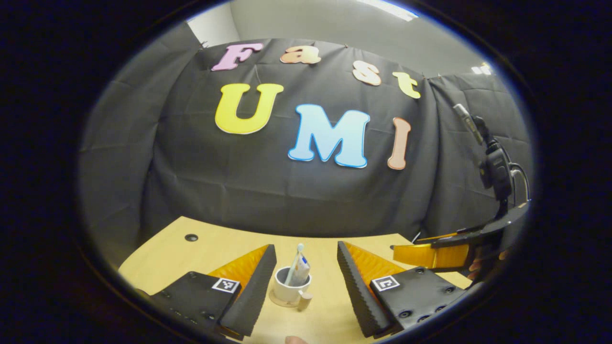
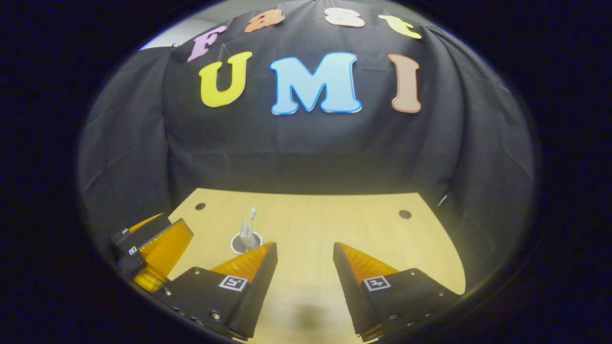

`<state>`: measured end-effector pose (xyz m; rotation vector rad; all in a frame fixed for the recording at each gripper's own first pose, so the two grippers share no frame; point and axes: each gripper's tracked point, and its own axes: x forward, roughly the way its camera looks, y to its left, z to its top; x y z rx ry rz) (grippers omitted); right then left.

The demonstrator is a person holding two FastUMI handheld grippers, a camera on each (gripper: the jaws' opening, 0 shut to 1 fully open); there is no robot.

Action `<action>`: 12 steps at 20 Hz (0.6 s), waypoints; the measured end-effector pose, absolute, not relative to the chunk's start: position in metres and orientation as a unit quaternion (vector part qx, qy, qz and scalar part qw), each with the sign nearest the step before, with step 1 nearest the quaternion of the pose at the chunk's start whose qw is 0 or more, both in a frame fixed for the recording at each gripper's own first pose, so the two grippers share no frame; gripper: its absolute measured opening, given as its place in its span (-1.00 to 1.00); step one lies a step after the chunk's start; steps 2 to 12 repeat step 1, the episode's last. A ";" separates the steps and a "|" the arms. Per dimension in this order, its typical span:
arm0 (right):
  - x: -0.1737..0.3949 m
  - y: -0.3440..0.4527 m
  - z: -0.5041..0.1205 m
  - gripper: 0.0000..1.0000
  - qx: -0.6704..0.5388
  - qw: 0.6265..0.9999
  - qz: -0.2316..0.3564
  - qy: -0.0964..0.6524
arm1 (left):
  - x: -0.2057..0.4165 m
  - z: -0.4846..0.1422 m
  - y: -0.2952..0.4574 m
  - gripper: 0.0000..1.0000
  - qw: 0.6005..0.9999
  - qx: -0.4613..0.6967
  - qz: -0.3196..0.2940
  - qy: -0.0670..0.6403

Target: Put the toothbrush and toothpaste on the desktop into the cup, then pick up the cup and place it on the coaster on the desktop.

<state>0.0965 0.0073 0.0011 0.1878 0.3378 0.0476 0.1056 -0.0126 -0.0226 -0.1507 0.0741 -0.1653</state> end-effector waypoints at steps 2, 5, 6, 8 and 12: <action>0.091 -0.001 0.011 0.45 0.096 0.984 0.019 0.146 | 0.106 -0.015 -0.018 0.70 0.993 -0.074 -0.082 0.030; 0.091 -0.001 0.011 0.45 0.096 0.984 0.019 0.146 | 0.106 -0.015 -0.018 0.70 0.993 -0.074 -0.082 0.030; 0.091 -0.001 0.011 0.45 0.096 0.984 0.019 0.146 | 0.106 -0.015 -0.018 0.70 0.993 -0.074 -0.082 0.030; 0.091 -0.001 0.011 0.45 0.096 0.984 0.019 0.146 | 0.106 -0.015 -0.018 0.70 0.993 -0.074 -0.082 0.030; 0.091 -0.001 0.011 0.45 0.096 0.984 0.019 0.146 | 0.106 -0.015 -0.018 0.70 0.993 -0.074 -0.082 0.030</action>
